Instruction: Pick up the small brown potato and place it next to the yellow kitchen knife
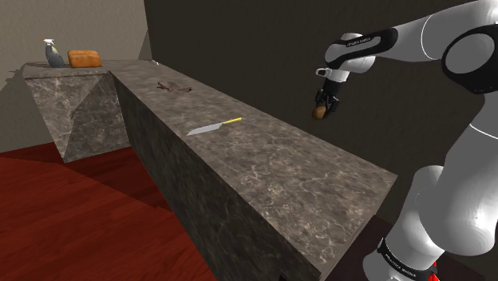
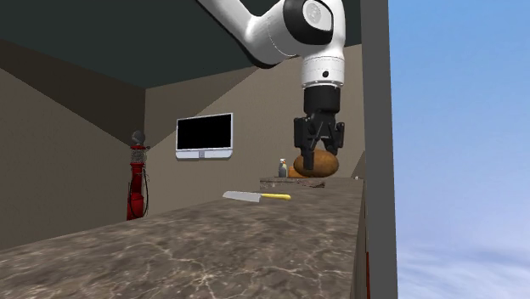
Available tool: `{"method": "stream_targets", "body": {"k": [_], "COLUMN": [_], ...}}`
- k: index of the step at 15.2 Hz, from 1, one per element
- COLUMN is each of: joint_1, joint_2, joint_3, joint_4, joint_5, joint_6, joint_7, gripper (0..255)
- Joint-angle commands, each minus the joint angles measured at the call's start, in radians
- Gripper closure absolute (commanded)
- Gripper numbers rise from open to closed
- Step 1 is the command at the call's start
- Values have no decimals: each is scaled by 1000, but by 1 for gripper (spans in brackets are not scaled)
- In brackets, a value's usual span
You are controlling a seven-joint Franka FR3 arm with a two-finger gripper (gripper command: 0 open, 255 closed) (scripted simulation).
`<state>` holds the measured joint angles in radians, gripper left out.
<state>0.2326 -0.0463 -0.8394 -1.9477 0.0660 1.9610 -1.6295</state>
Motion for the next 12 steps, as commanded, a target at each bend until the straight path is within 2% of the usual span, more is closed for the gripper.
{"method": "stream_targets", "body": {"k": [1, 7, 12], "joint_1": [13, 37, 26], "joint_2": [36, 201, 351], "joint_3": [10, 51, 96], "joint_4": [35, 186, 354], "joint_5": [28, 148, 240], "joint_6": [-10, -42, -93], "joint_7": [14, 53, 92], "gripper": [255, 255, 255]}}
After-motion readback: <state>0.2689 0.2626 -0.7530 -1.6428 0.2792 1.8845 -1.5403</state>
